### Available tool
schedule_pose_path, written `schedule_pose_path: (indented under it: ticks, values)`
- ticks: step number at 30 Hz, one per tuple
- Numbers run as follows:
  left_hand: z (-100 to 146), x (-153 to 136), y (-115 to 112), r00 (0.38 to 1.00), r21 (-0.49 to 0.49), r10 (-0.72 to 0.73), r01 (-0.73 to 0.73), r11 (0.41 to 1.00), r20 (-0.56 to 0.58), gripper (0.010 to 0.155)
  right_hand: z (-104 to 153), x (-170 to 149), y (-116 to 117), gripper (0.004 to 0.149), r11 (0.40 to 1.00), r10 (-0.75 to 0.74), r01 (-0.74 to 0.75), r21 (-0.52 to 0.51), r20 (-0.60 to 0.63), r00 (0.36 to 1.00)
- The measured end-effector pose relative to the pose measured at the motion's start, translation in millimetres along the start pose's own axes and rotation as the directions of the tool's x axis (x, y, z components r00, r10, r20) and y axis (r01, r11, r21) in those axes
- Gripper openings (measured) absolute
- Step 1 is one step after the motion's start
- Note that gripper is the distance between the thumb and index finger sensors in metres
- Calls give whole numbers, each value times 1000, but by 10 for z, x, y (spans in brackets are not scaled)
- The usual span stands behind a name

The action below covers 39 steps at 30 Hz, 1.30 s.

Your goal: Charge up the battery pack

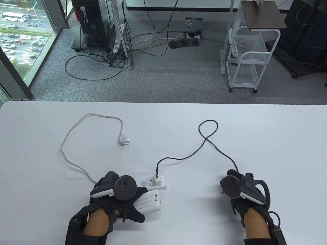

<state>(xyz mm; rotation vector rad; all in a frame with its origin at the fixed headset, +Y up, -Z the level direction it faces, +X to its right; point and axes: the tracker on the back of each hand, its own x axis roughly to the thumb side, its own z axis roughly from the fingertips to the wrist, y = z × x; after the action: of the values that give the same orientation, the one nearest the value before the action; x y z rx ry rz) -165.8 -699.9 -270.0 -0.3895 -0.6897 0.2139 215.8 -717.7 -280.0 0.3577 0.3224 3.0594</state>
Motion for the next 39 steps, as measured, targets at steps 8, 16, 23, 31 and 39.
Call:
schedule_pose_path:
  ticks: [8,16,23,31,39]
  values:
    - [46,5,60,999,101,-21,18,995,30,104,-179,406,-194,49,992,-124,126,-24,83,989]
    - [34,61,74,995,96,-95,92,991,24,103,-240,720,-156,48,917,-353,387,-93,259,899]
    - [-2,89,36,991,61,-133,134,989,-9,103,-170,931,-157,46,940,-314,338,-37,289,905]
    - [31,116,56,977,79,-203,208,975,-68,103,-125,1140,-187,42,887,-451,458,61,330,829]
    - [13,152,43,966,62,-246,251,966,-76,103,-161,1250,-101,40,817,-575,527,232,291,764]
